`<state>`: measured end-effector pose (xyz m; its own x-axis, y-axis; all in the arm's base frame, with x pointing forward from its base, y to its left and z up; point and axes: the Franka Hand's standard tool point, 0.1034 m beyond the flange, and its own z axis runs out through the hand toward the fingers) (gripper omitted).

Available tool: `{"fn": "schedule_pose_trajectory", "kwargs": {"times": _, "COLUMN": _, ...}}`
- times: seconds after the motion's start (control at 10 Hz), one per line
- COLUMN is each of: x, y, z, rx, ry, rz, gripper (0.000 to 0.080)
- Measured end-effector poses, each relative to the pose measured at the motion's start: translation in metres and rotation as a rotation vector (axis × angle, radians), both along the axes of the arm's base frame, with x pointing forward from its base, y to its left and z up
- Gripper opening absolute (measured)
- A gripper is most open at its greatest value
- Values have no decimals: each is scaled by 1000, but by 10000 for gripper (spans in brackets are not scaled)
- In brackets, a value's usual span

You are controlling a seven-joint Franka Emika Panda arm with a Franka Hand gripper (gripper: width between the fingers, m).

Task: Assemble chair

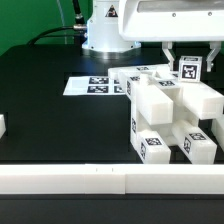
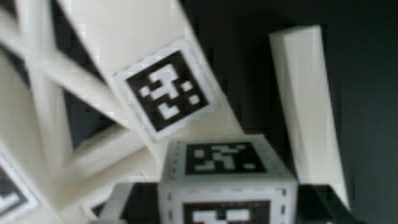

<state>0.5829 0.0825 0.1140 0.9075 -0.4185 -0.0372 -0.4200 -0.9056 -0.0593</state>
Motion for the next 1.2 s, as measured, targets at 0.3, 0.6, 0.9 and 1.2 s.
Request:
{"fn": "schedule_pose_trajectory", "kwargs": {"times": 0.3, "x": 0, "y": 1, "z": 0, "rx": 10, "ry": 19, "rz": -255, "gripper": 285}}
{"fn": "schedule_pose_trajectory", "kwargs": {"times": 0.6, "x": 0, "y": 1, "z": -1, "rx": 13, "ry": 40, "rz": -515, "gripper": 285}}
{"fn": "schedule_pose_trajectory", "kwargs": {"times": 0.9, "x": 0, "y": 2, "z": -1, "rx": 14, "ry": 53, "rz": -674, "gripper": 285}}
{"fn": "schedule_pose_trajectory", "kwargs": {"times": 1.2, "x": 0, "y": 3, "z": -1, "rx": 14, "ry": 54, "rz": -685, "gripper": 547}}
